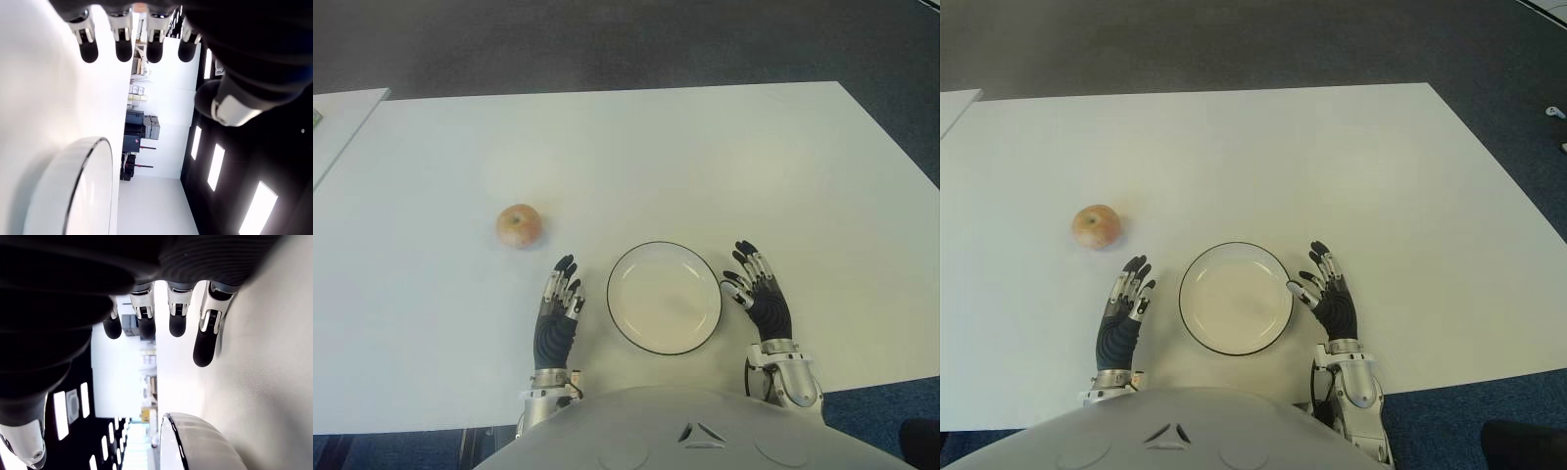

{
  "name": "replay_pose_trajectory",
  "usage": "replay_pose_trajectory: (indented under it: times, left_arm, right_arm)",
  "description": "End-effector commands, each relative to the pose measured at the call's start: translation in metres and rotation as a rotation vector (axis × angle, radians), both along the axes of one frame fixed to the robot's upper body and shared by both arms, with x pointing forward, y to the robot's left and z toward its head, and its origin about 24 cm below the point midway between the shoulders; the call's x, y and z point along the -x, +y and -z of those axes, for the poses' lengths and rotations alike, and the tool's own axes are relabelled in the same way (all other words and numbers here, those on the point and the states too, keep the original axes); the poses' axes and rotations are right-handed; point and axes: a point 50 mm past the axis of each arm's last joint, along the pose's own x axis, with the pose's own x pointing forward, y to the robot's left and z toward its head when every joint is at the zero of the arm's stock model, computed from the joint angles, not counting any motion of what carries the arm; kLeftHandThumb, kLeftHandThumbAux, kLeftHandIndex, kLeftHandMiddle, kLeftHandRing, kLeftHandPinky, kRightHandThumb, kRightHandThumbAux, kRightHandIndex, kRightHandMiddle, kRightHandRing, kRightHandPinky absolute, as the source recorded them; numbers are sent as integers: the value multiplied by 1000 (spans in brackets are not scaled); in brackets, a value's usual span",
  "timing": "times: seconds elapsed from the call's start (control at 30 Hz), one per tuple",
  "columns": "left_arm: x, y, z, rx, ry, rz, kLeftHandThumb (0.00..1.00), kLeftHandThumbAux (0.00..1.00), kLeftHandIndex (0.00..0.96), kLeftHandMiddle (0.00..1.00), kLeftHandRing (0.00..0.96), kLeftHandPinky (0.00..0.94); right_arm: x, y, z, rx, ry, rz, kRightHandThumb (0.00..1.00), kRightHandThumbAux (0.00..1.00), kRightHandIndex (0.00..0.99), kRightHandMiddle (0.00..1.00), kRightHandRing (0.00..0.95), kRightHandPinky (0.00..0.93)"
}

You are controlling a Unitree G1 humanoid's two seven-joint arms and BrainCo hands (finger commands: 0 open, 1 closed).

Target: Put the apples into the plate.

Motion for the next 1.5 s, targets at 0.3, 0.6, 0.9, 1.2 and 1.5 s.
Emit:
replay_pose_trajectory:
  times: [0.3,0.6,0.9,1.2,1.5]
  left_arm:
    - [-4,11,-11,-3,-19,2,176,485,87,27,0,6]
    - [-15,49,-59,-414,-175,-42,180,536,51,23,8,31]
    - [-44,69,-101,-1175,-452,-36,237,496,42,33,24,34]
    - [-92,108,-120,-1756,-400,-56,259,370,63,15,1,8]
    - [-109,121,-112,-1931,-285,18,228,295,61,2,0,0]
  right_arm:
    - [7,-1,14,-8,94,2,72,654,0,0,0,0]
    - [6,-2,18,-12,112,4,90,647,0,0,0,0]
    - [2,-2,21,-15,116,3,98,639,0,0,0,0]
    - [0,-1,25,-23,119,3,102,643,0,0,0,0]
    - [0,-5,25,4,114,6,88,643,0,0,0,0]
